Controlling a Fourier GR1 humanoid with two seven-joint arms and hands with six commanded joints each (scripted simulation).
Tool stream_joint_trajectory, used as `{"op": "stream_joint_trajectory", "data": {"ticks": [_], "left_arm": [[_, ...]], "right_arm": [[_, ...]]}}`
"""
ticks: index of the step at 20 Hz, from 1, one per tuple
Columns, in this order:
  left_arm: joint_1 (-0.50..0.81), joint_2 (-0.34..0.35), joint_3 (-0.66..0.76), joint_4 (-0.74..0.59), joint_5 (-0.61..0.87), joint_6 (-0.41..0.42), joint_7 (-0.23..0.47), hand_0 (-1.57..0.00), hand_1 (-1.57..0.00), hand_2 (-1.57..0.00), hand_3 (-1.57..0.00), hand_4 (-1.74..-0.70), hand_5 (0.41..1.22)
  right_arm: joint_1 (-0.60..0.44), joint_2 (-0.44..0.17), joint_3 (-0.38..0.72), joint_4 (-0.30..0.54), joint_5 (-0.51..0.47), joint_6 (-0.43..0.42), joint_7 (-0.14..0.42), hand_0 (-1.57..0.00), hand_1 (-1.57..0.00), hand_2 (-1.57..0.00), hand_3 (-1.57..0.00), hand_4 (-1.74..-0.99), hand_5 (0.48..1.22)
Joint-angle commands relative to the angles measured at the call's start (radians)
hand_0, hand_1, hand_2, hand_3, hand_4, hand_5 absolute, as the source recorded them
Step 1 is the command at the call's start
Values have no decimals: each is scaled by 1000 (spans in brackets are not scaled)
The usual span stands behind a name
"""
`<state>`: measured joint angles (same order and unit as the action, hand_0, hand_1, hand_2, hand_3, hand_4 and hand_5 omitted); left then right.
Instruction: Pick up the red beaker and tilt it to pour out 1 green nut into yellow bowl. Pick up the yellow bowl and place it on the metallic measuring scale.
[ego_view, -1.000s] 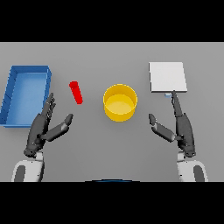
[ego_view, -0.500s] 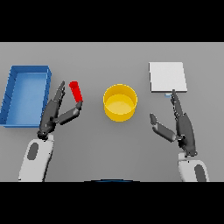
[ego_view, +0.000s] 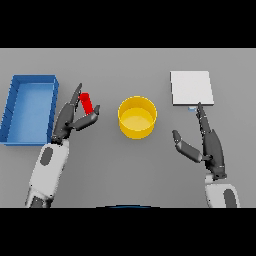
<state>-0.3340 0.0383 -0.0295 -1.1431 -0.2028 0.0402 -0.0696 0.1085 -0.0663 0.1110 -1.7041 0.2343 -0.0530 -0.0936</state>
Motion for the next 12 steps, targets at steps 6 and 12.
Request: {"op": "stream_joint_trajectory", "data": {"ticks": [6,12], "left_arm": [[-89,-8,27,102,4,12,4,1,1,1,1,-1289,683],[-155,-23,66,206,36,6,-65,1,1,0,1,-1348,704]], "right_arm": [[-2,5,-3,1,-6,-1,7,1,1,1,1,-1265,638],[0,-8,-13,-1,-6,-3,14,1,1,1,1,-1261,641]]}}
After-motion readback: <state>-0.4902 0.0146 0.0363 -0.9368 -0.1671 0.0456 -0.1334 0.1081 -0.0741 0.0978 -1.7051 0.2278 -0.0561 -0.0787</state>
